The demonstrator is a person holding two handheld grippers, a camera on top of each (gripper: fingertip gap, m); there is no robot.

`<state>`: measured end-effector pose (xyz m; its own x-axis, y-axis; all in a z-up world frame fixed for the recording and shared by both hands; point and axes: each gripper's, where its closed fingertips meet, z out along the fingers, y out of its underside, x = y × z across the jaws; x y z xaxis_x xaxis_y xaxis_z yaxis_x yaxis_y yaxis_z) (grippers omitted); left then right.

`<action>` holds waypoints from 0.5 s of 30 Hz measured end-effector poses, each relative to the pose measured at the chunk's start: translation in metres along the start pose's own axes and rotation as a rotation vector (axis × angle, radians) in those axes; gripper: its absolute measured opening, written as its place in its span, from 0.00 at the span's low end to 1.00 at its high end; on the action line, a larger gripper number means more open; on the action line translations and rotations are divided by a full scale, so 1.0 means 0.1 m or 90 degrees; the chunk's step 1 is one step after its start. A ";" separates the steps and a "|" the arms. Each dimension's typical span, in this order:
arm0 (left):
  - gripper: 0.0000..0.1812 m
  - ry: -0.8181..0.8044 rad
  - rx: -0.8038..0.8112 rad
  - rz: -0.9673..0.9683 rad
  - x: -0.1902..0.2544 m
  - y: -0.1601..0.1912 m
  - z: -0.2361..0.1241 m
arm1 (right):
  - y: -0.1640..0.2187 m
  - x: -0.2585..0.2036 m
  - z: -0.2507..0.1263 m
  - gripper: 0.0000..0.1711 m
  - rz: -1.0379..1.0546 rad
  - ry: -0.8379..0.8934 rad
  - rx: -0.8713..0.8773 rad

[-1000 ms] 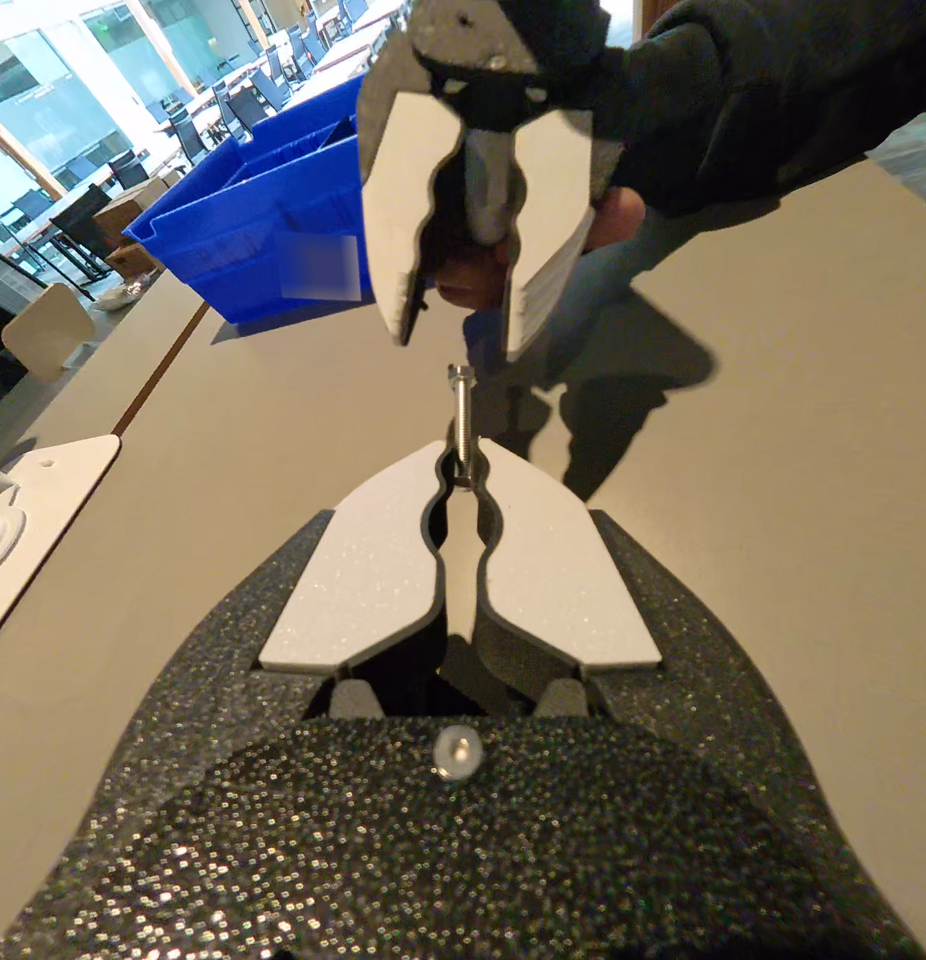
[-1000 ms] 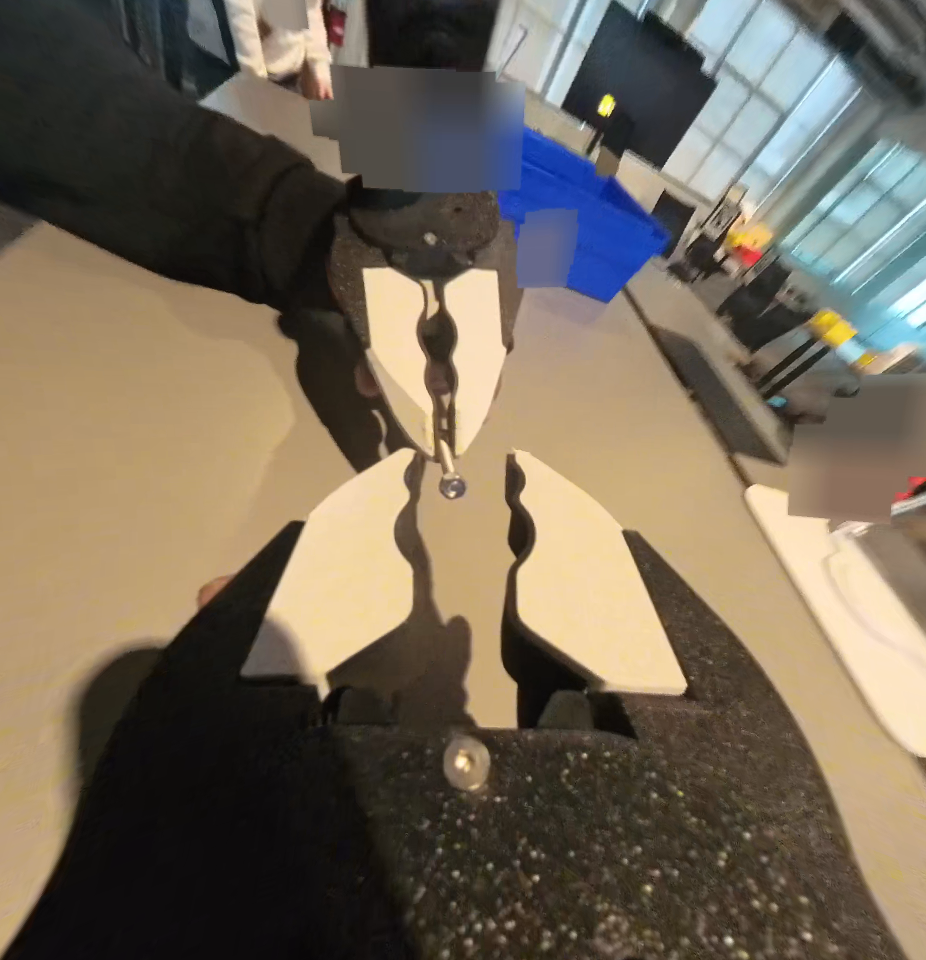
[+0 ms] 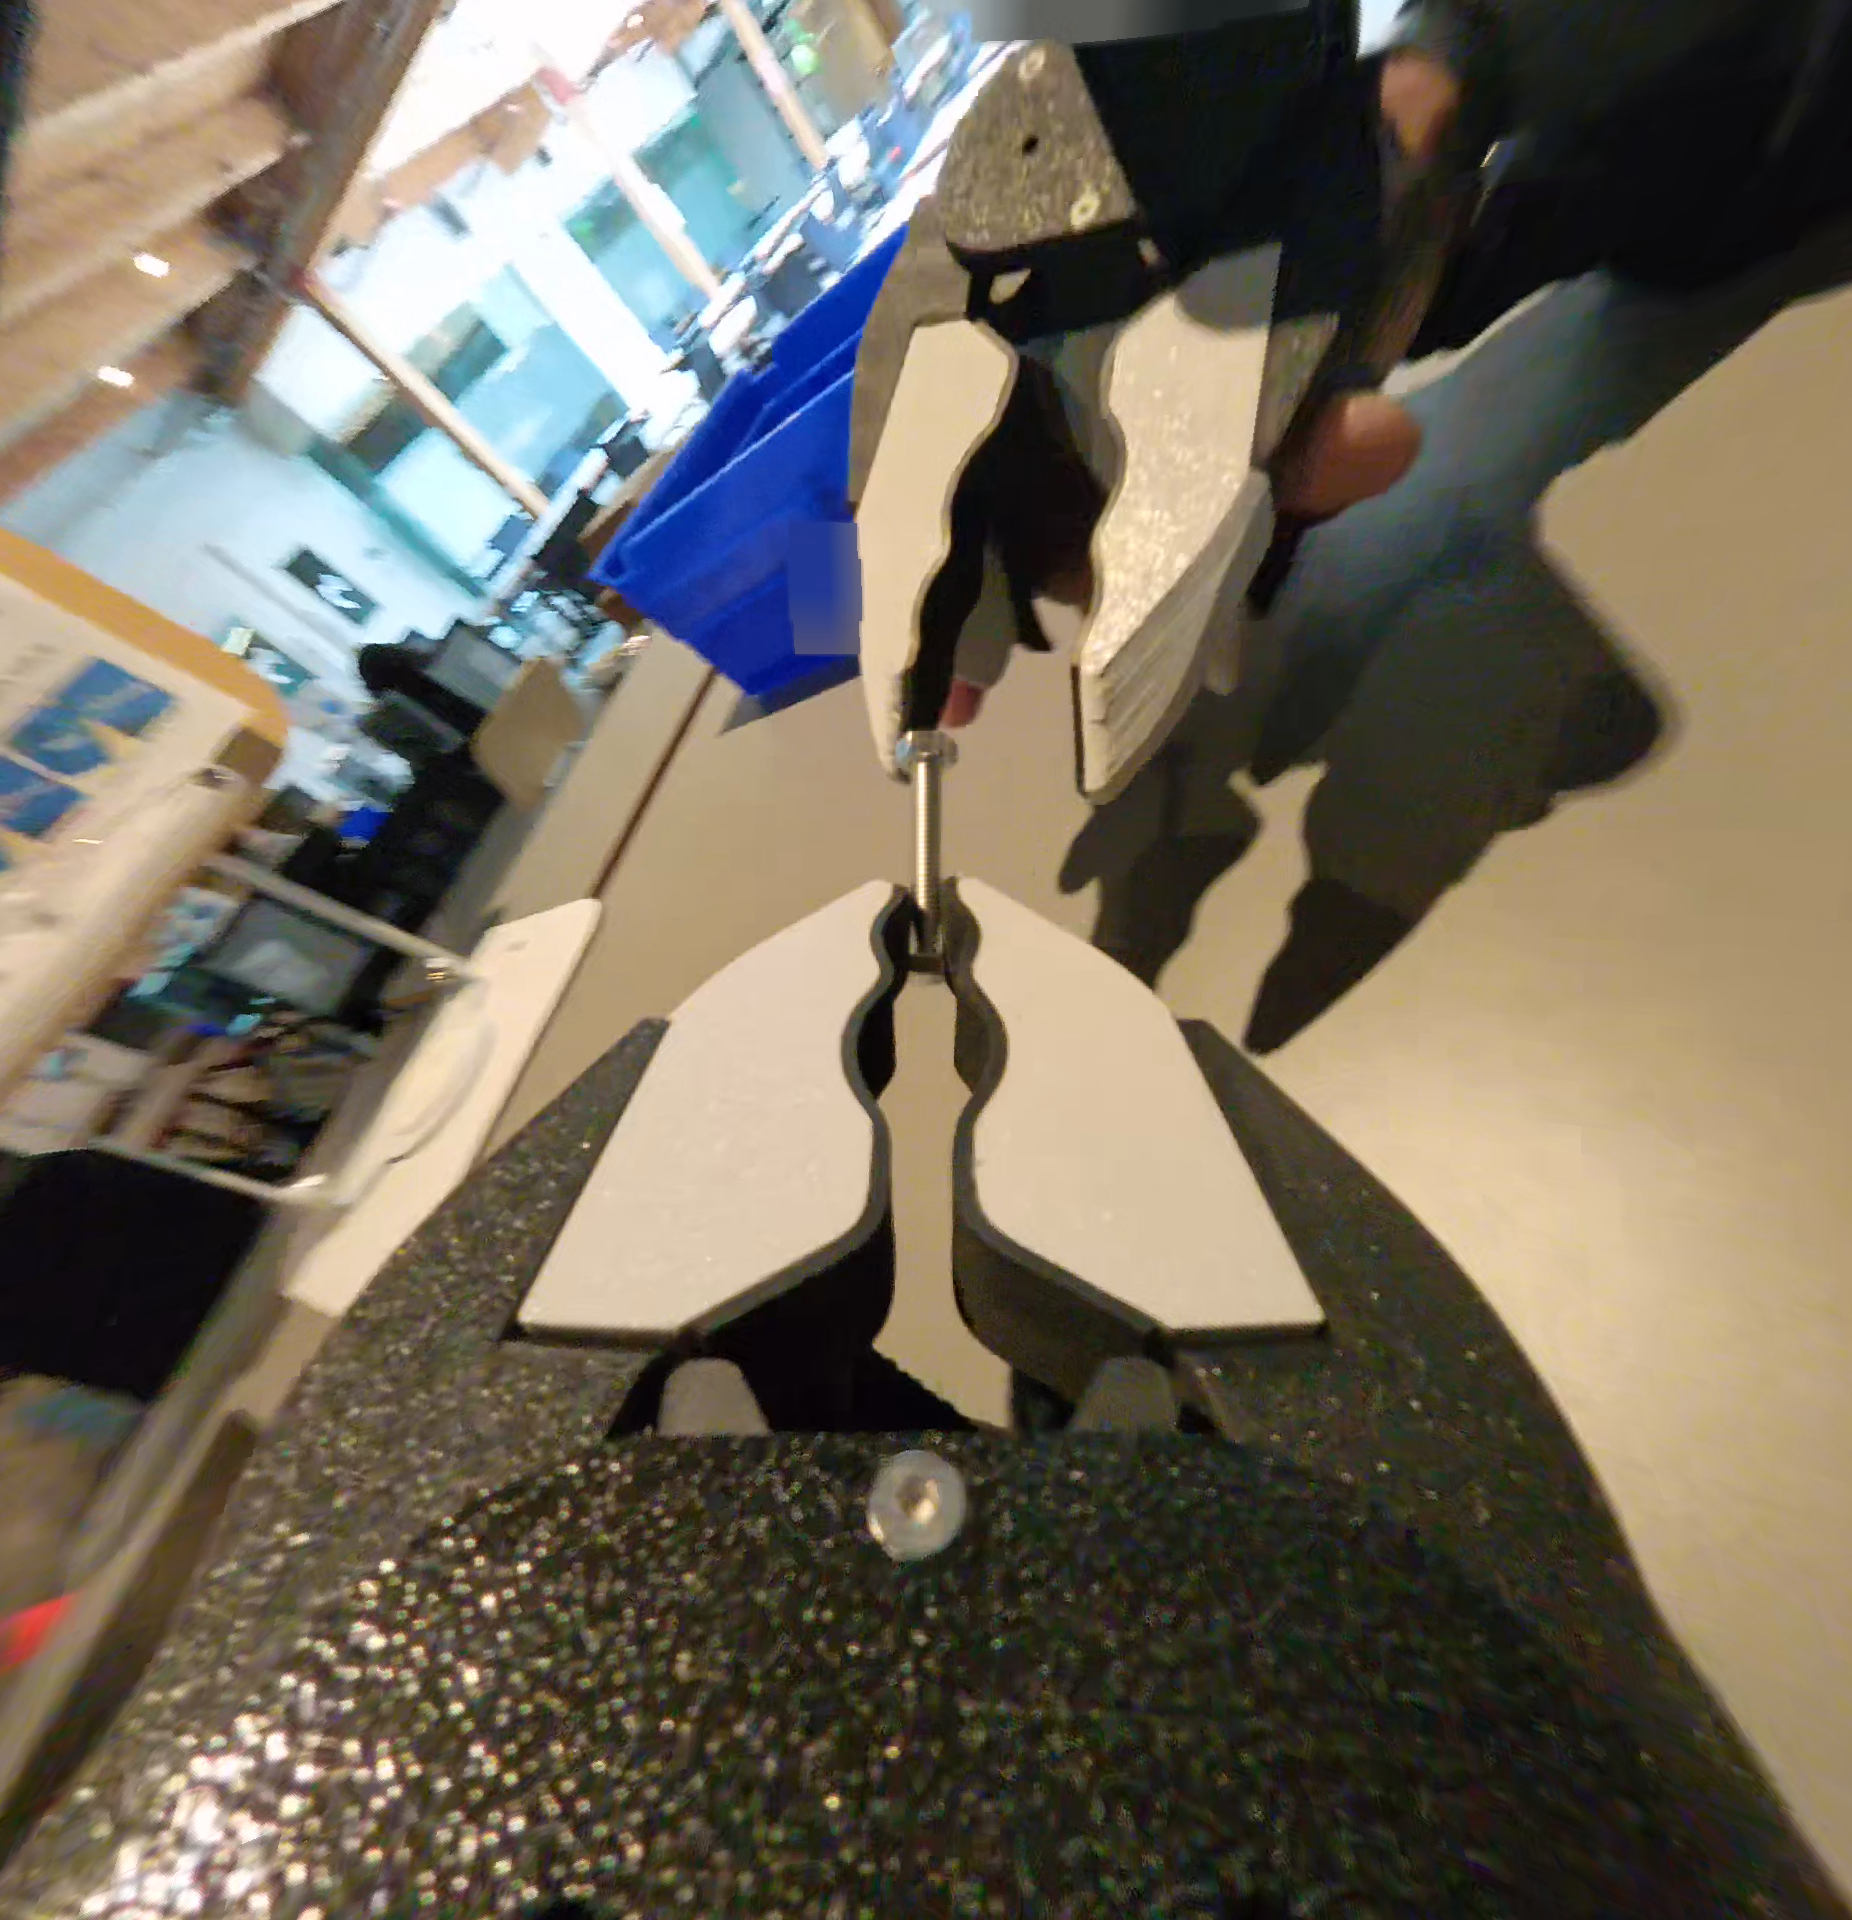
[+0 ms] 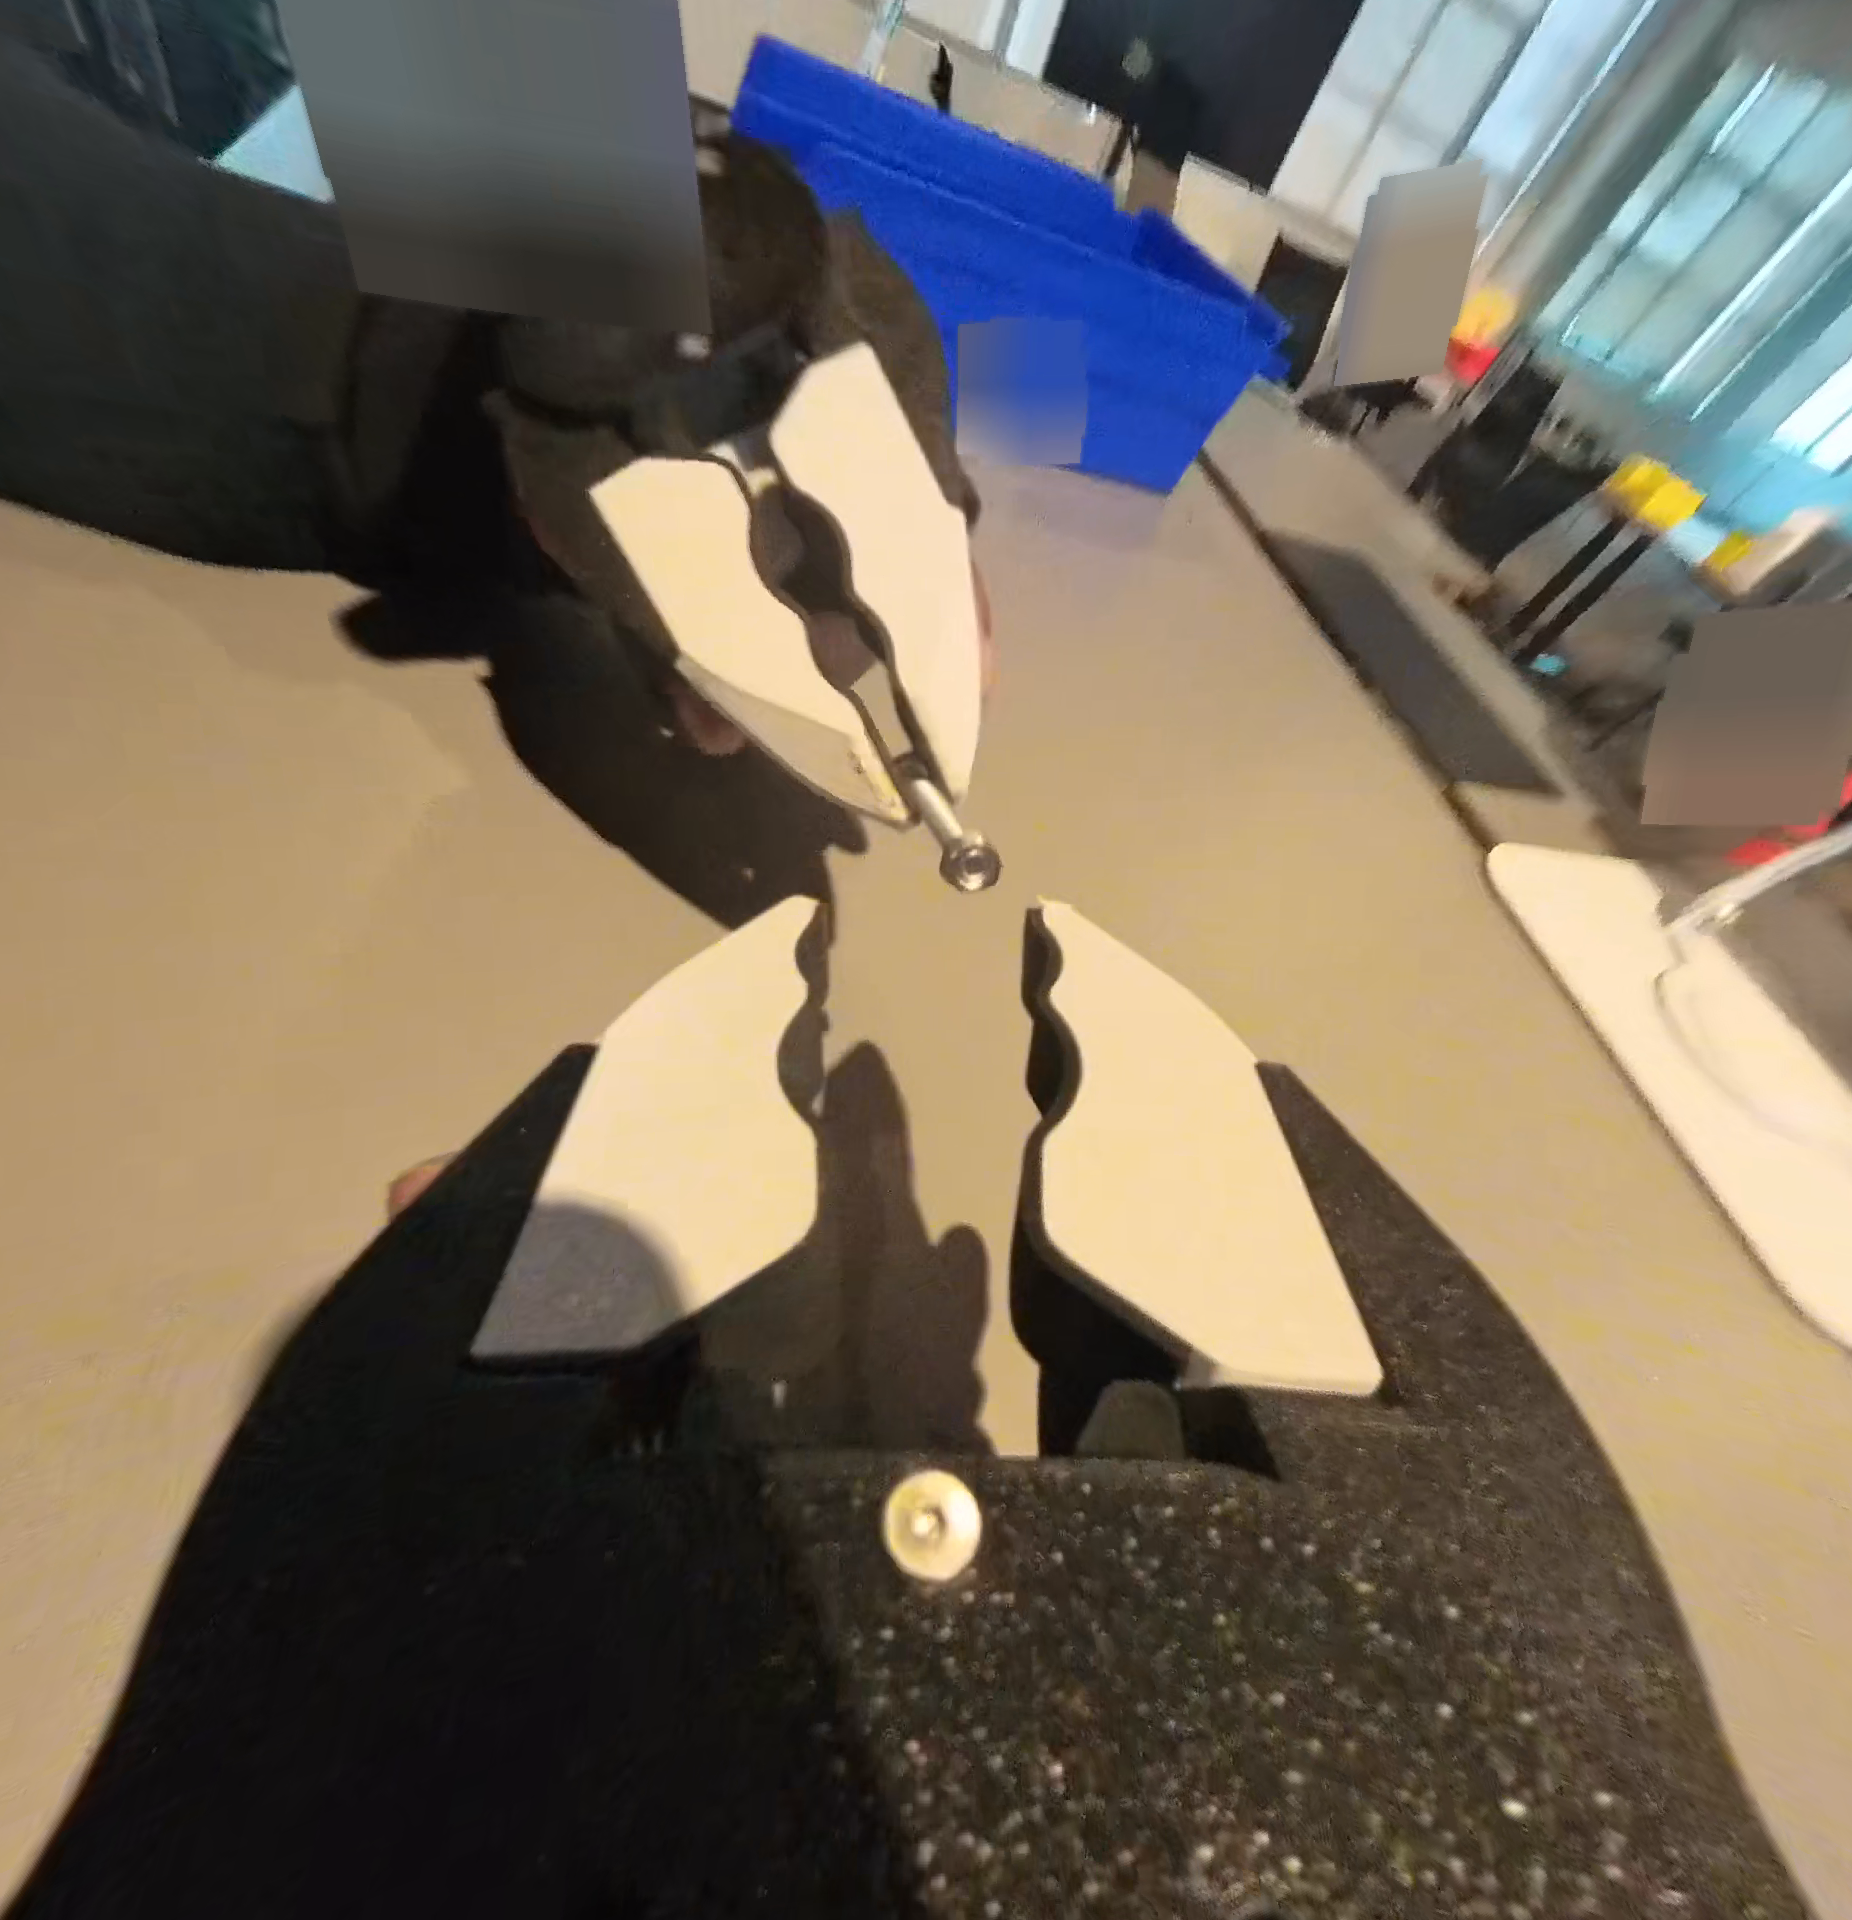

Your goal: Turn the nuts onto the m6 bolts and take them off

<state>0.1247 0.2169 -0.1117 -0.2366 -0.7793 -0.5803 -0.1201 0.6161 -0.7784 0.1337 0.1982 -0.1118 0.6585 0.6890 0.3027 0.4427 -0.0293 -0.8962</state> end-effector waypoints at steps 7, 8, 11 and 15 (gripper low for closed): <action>0.03 -0.068 -0.068 0.120 -0.06 0.10 0.04 | 0.08 0.08 0.02 0.20 0.078 -0.008 -0.005; 0.03 -0.068 -0.076 0.132 -0.05 0.12 0.04 | 0.08 0.08 0.02 0.19 0.086 -0.009 -0.002; 0.03 -0.076 -0.088 0.159 -0.05 0.12 0.04 | 0.06 0.09 0.02 0.19 0.139 -0.029 0.022; 0.03 -0.078 -0.090 0.175 -0.05 0.10 0.04 | -0.03 0.09 0.00 0.19 0.204 -0.062 0.070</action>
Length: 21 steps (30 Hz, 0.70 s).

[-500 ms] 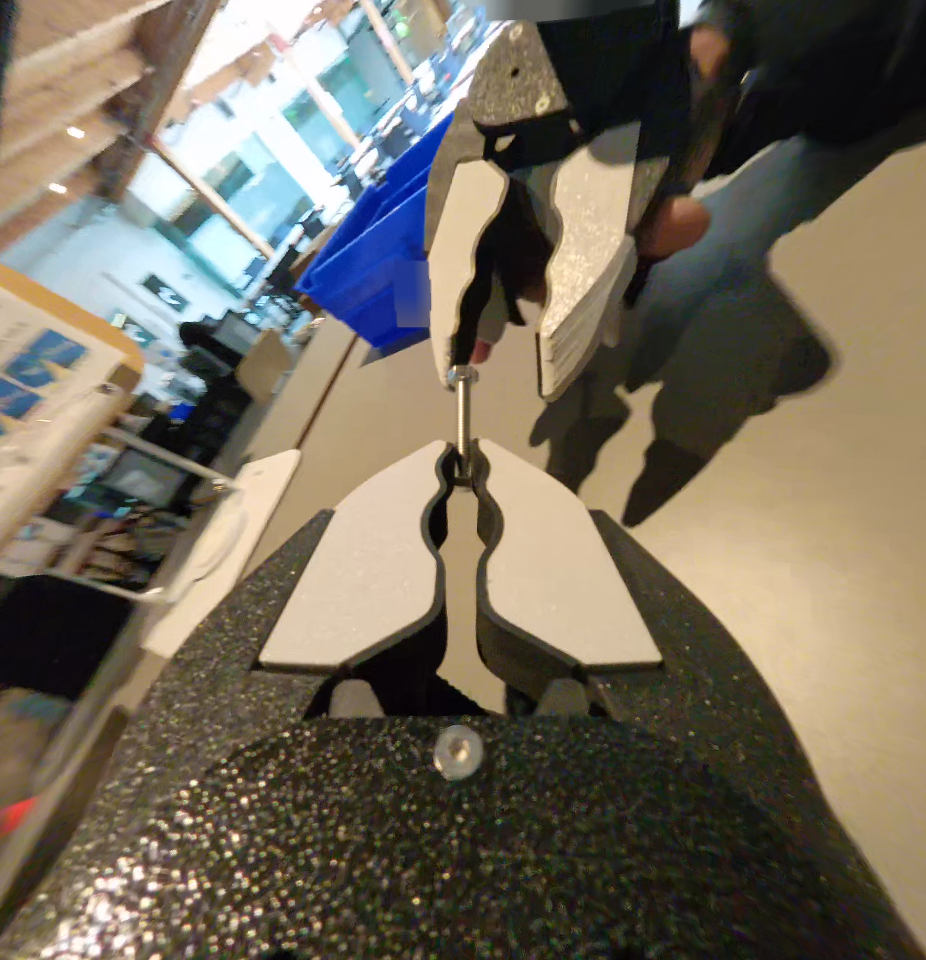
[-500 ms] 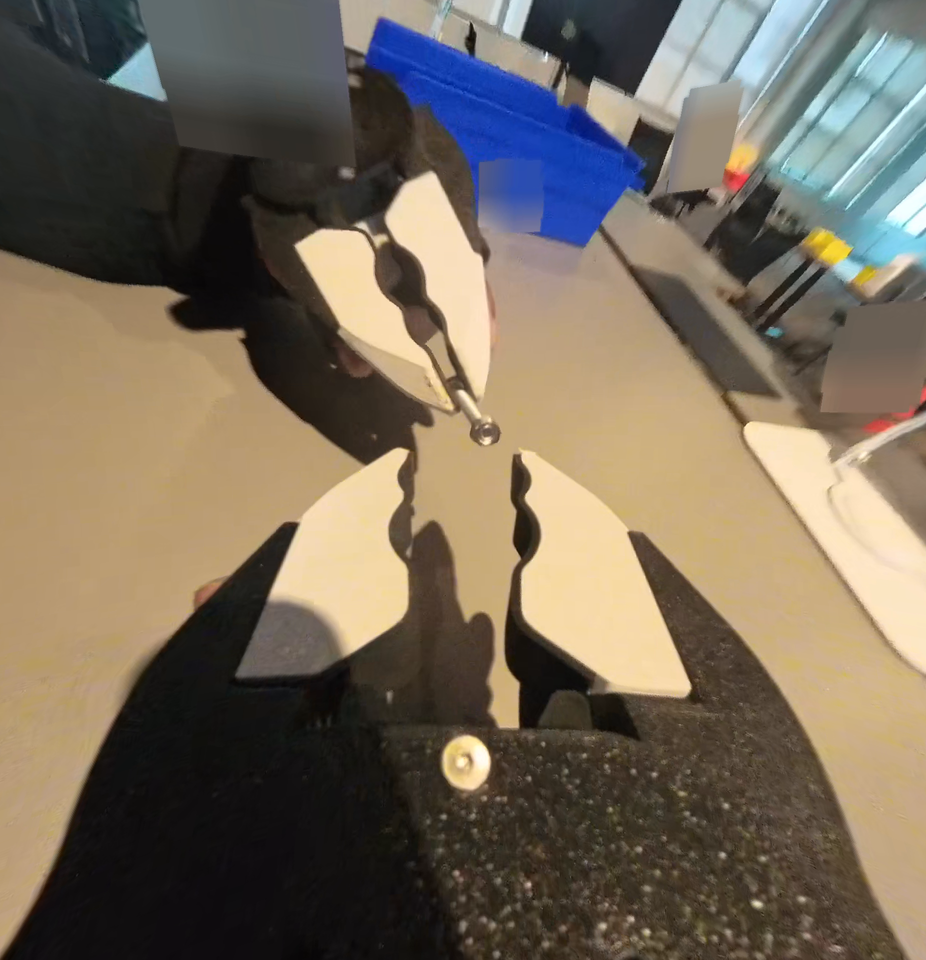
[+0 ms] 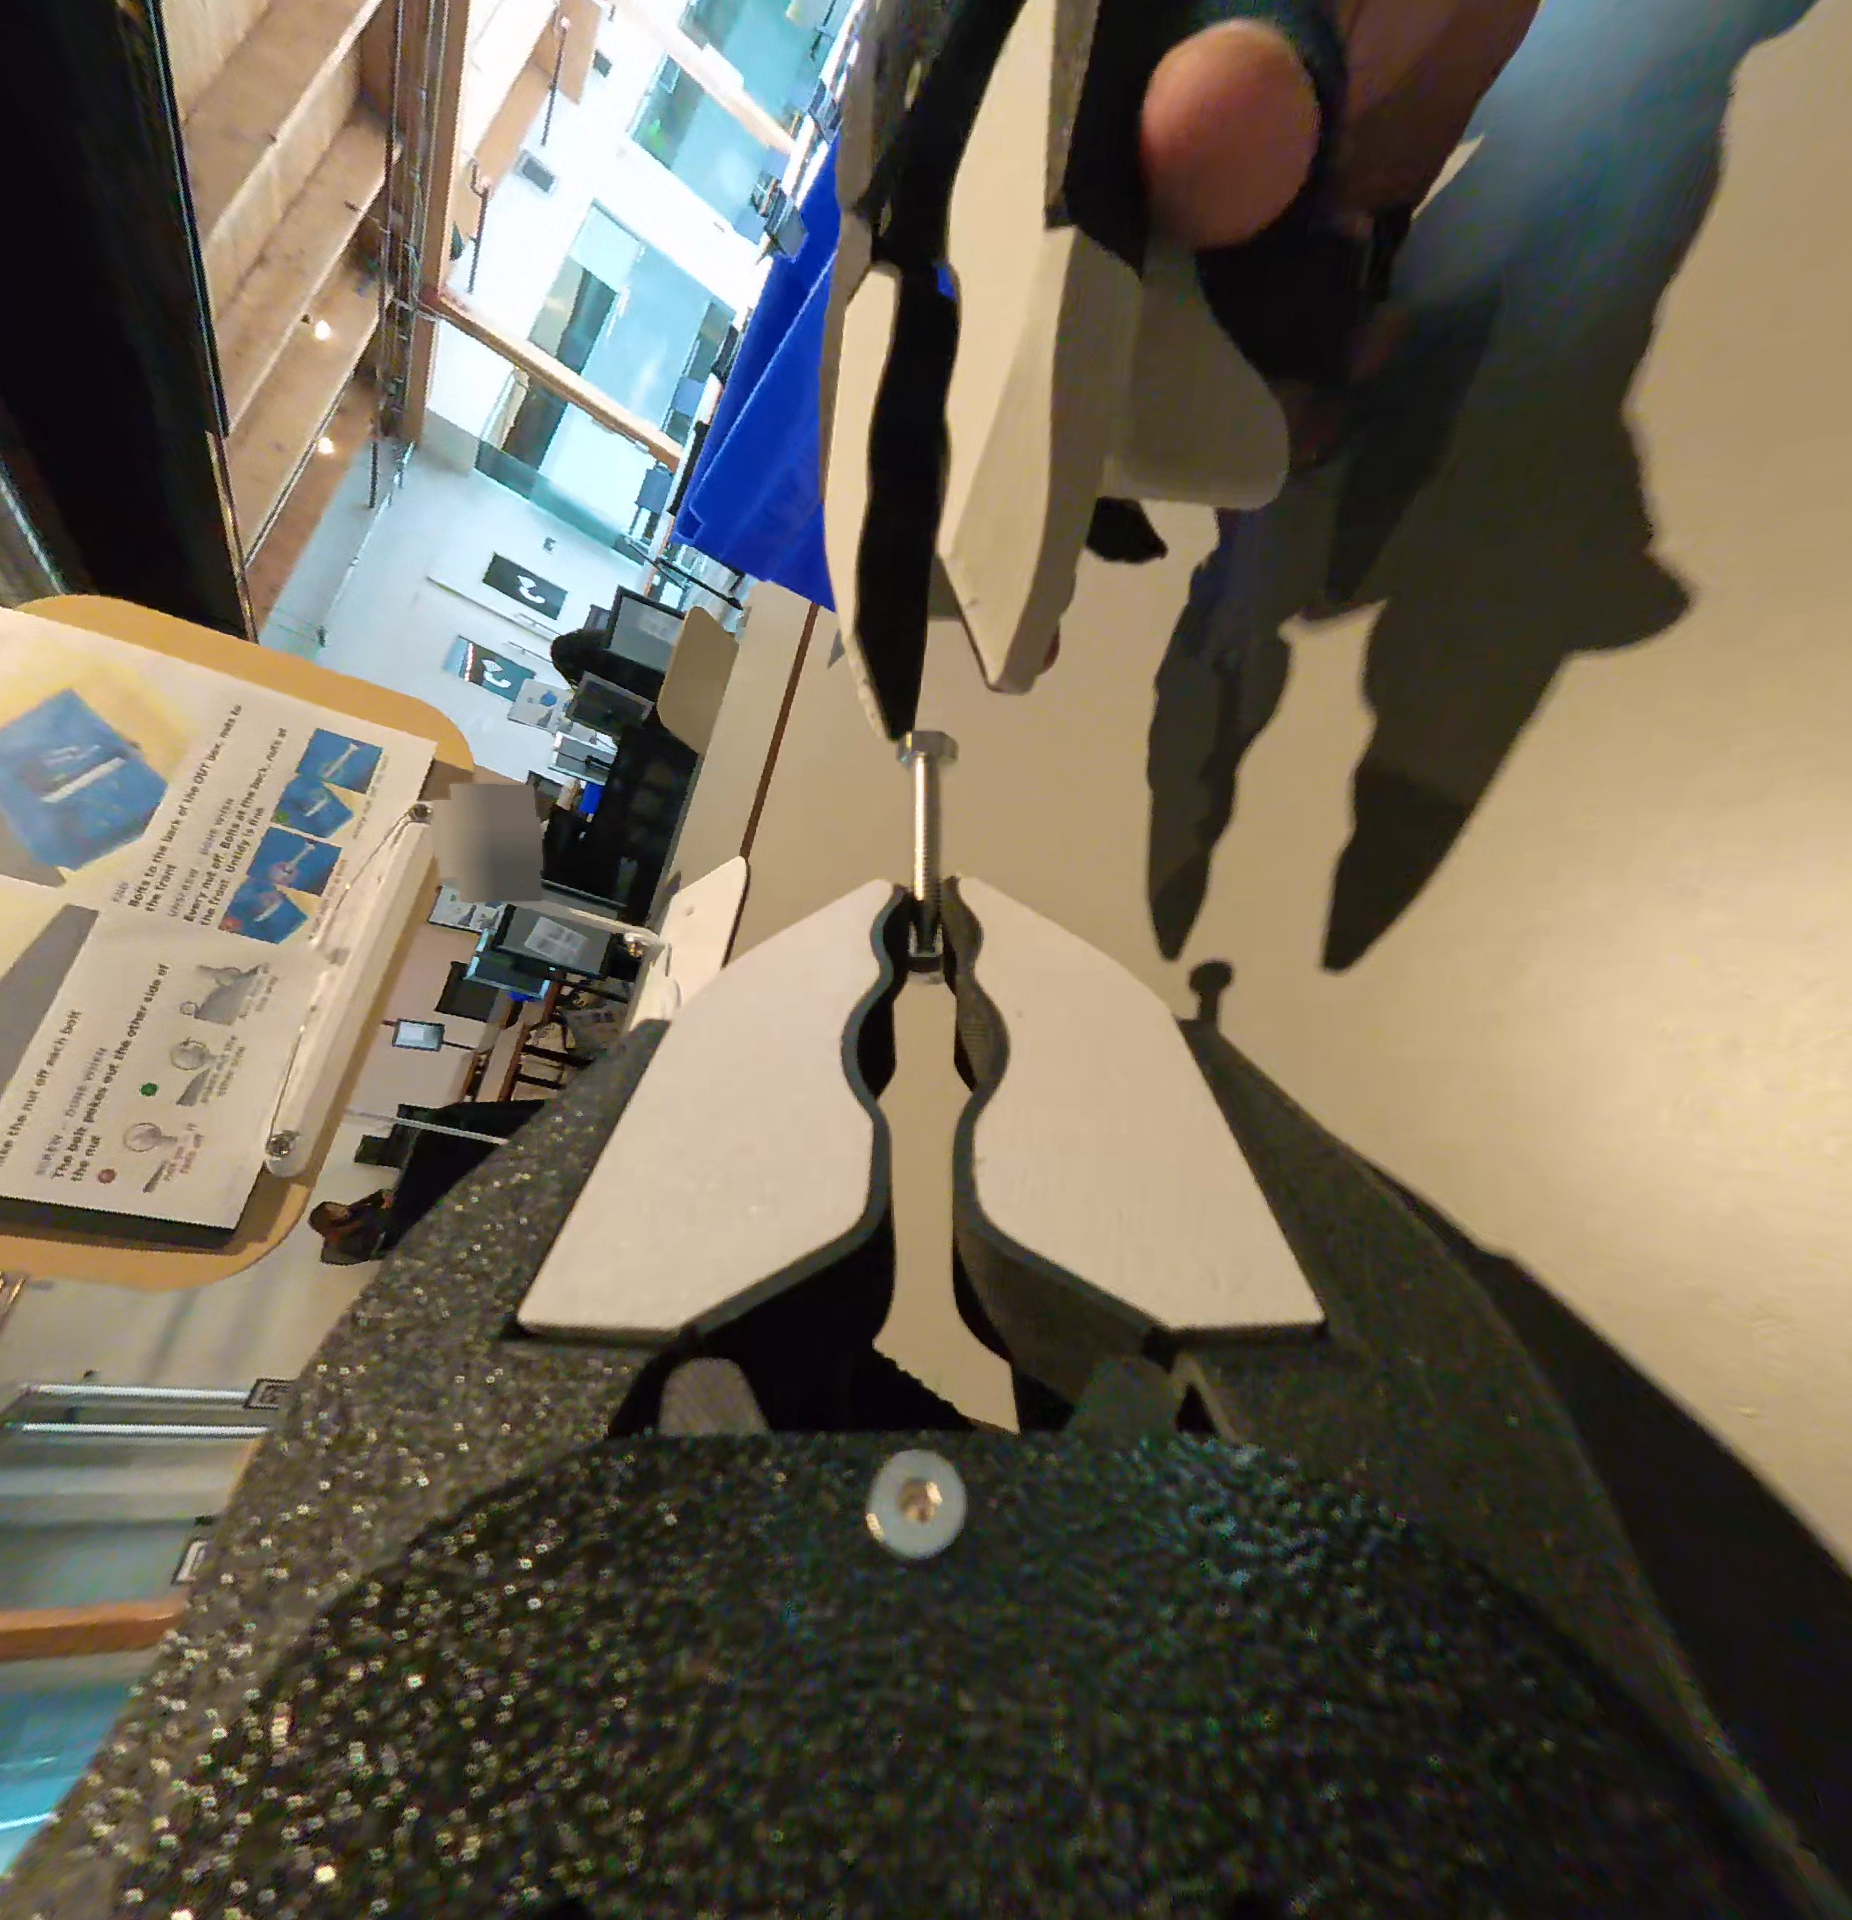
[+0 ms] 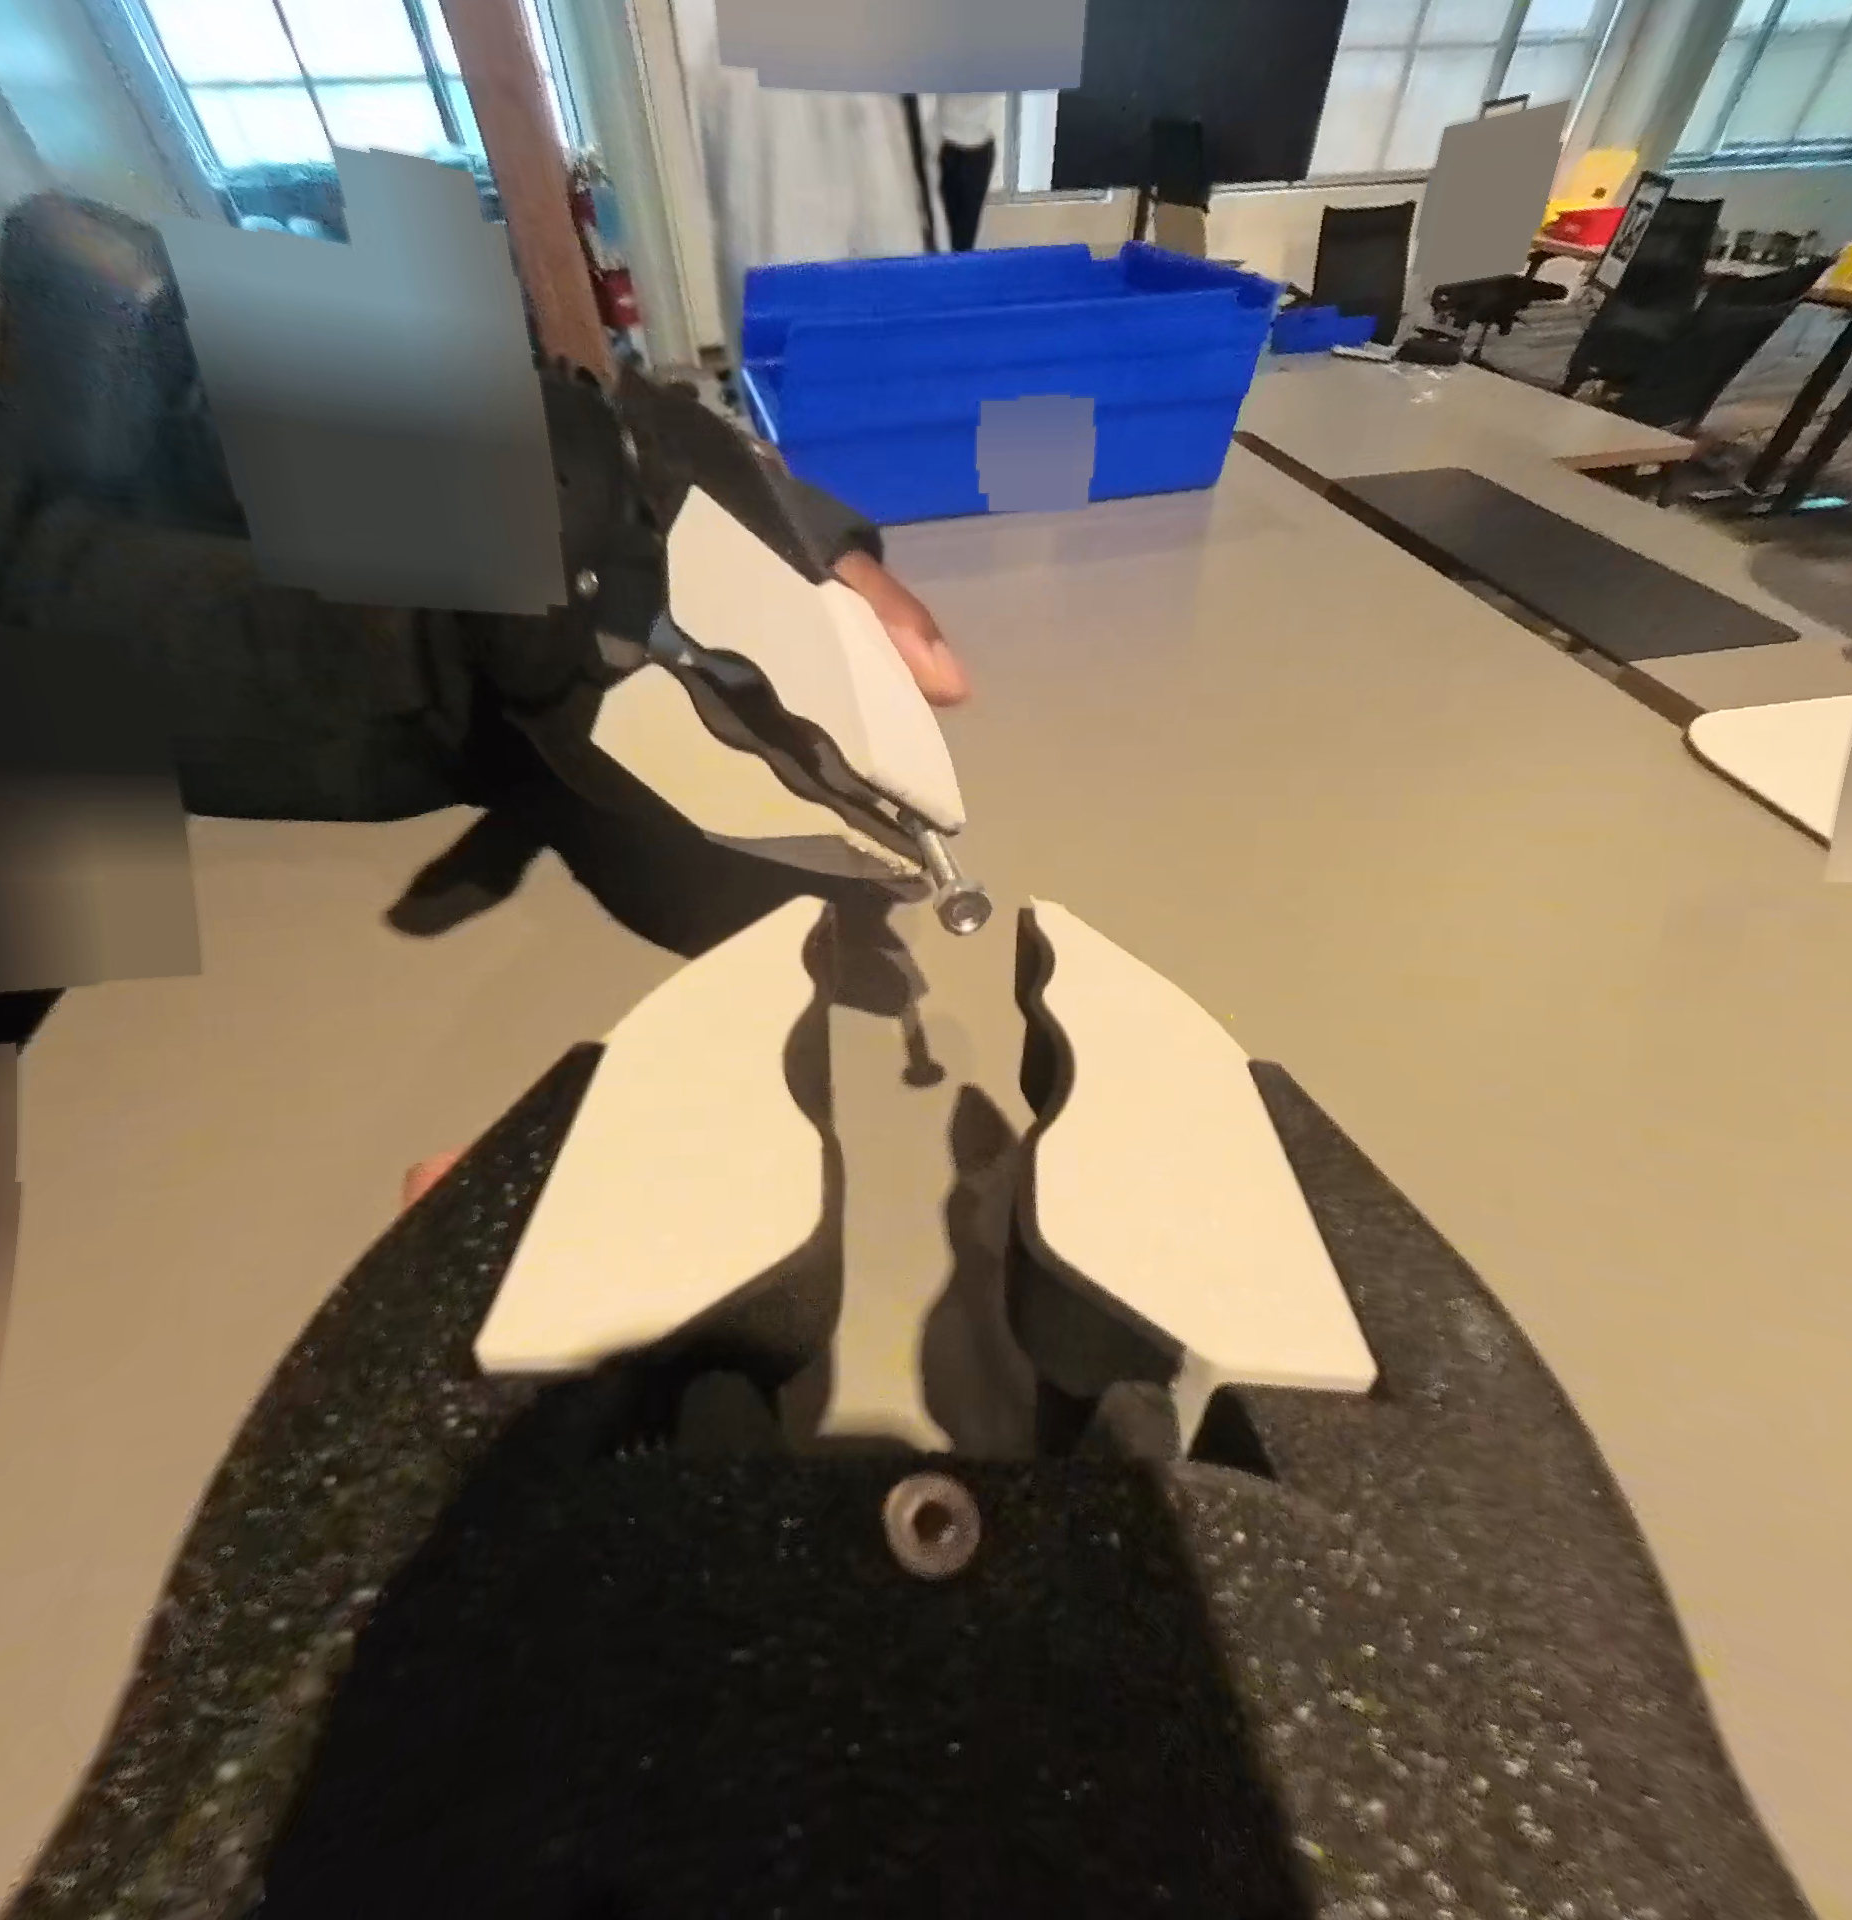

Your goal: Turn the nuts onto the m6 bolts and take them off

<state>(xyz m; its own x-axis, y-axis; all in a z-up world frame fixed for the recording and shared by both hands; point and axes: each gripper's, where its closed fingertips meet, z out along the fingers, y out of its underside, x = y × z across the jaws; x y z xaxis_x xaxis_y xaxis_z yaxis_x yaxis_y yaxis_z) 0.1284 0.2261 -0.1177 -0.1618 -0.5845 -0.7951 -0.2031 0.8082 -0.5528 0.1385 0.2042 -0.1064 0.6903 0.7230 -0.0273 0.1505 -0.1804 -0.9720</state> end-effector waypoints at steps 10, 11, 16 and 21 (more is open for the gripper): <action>0.03 0.010 0.004 0.047 0.06 -0.08 0.00 | 0.10 -0.02 0.09 0.18 -0.018 0.014 -0.043; 0.03 0.014 0.005 0.051 0.08 -0.09 0.00 | 0.10 -0.03 0.09 0.14 -0.033 0.013 -0.044; 0.03 0.062 0.047 -0.019 0.14 -0.19 -0.02 | 0.07 -0.11 0.03 0.07 -0.346 0.056 -0.028; 0.03 0.108 0.107 -0.126 0.16 -0.31 -0.06 | 0.00 -0.20 -0.04 0.20 -0.520 0.089 -0.021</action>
<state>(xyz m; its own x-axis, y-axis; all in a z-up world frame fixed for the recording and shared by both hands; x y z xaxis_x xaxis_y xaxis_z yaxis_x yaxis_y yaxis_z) 0.1260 0.1909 -0.1120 -0.2968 -0.7238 -0.6230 -0.0869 0.6701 -0.7371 0.1276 0.1875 -0.1048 0.4357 0.5459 0.7157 0.6621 0.3443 -0.6657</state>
